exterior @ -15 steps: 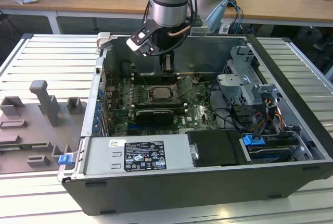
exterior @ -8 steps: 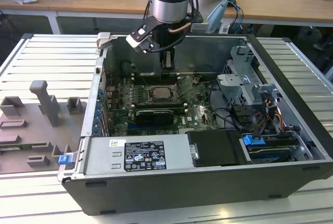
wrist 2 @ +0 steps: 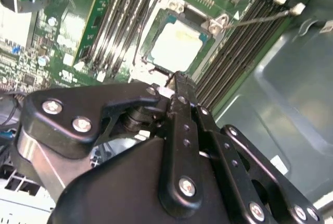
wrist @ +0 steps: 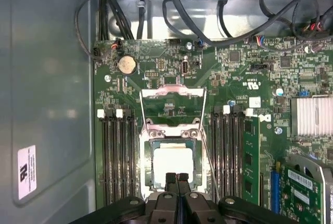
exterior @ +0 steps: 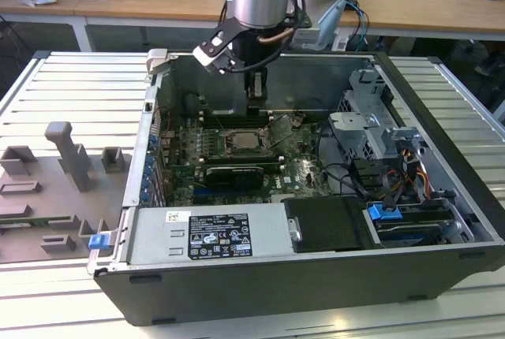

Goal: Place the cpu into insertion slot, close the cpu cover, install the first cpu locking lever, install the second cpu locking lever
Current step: 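Close the cpu cover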

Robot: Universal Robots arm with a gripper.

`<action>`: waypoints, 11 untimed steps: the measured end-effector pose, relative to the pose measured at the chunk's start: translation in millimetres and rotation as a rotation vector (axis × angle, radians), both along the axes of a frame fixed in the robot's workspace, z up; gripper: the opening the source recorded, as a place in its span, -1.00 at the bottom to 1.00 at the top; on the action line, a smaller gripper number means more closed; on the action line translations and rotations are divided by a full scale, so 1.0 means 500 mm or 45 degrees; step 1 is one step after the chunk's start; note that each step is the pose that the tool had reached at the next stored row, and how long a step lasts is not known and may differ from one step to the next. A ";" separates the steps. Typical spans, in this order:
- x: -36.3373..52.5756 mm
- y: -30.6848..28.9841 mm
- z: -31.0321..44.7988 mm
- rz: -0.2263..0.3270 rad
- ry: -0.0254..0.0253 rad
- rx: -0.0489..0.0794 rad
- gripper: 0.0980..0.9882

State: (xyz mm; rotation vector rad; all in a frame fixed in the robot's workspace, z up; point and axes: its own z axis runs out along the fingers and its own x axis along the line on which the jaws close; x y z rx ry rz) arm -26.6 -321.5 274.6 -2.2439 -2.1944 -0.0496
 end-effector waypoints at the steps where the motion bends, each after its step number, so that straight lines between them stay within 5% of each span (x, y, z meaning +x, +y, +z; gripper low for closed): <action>1: 0.008 0.000 -0.001 0.002 -0.0001 0.000 -0.98; 9: 0.031 0.000 -0.015 0.027 -0.0026 0.000 -0.98; 11: 0.048 0.000 -0.017 0.035 -0.0043 0.000 -0.98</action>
